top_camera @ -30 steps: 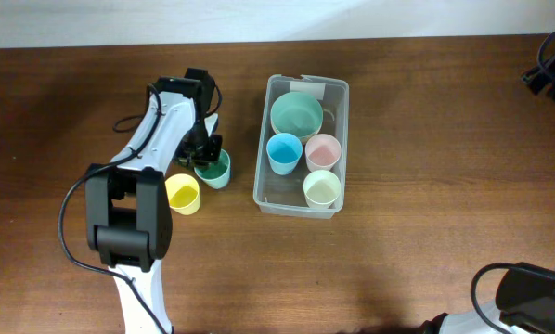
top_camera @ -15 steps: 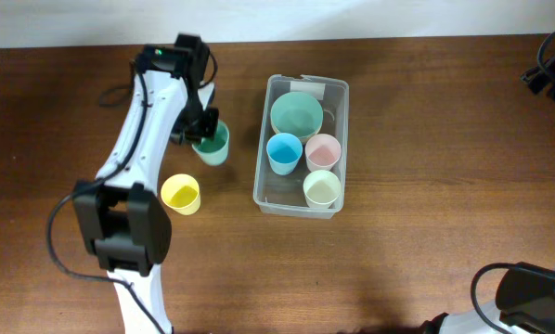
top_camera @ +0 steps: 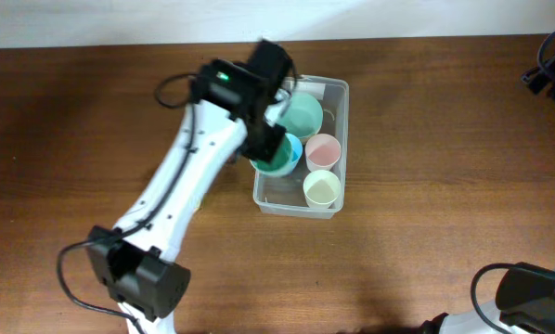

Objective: Pack container
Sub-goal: 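Lower the green cup into the container below the blue cup and release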

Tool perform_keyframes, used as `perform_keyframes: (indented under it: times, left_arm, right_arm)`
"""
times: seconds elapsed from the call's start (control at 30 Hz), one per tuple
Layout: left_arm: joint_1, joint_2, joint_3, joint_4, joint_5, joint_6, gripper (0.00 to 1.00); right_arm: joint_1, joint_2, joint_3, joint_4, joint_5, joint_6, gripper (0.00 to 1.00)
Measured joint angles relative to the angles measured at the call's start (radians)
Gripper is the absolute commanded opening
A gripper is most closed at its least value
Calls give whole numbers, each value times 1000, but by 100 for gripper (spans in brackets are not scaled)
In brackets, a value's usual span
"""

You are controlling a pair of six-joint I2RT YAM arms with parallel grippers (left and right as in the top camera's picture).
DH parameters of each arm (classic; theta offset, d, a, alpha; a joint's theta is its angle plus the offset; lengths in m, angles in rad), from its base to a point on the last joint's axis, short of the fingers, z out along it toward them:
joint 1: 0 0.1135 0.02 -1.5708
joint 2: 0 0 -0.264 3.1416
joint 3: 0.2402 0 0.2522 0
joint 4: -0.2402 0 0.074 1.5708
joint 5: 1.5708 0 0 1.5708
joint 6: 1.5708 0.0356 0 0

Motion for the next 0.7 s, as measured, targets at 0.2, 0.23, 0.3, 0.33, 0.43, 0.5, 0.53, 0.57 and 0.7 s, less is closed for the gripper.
perform_keyframes:
  times: [0.2,0.23,0.3,0.33,0.43,0.5,0.53,0.57,0.7]
  left_arm:
    - [-64,3,-177,148,0,-7,1]
    - [-66,3,-206,183,-1,-7,1]
    - [-66,3,-251,237,-5,-8,1]
    - [-66,4,-274,257,-8,-8,1]
    - [-65,4,-324,296,-11,-8,1]
    - [-65,4,-344,306,-12,-8,2]
    - [-65,4,-349,306,-11,-8,5]
    - [-65,4,-351,306,-11,-8,7]
    - [-65,4,-351,306,-13,-8,35]
  right_arm:
    - [0,0,0,0,0,0,99]
    - [0,0,0,0,0,0,99]
    - [0,0,0,0,0,0,99]
    - [0,0,0,0,0,0,99]
    - [0,0,0,0,0,0,99]
    - [0,0,0,0,0,0,99]
    - [0,0,0,0,0,0,99]
    - [0,0,0,0,0,0,99]
    - [0,0,0,0,0,0,99]
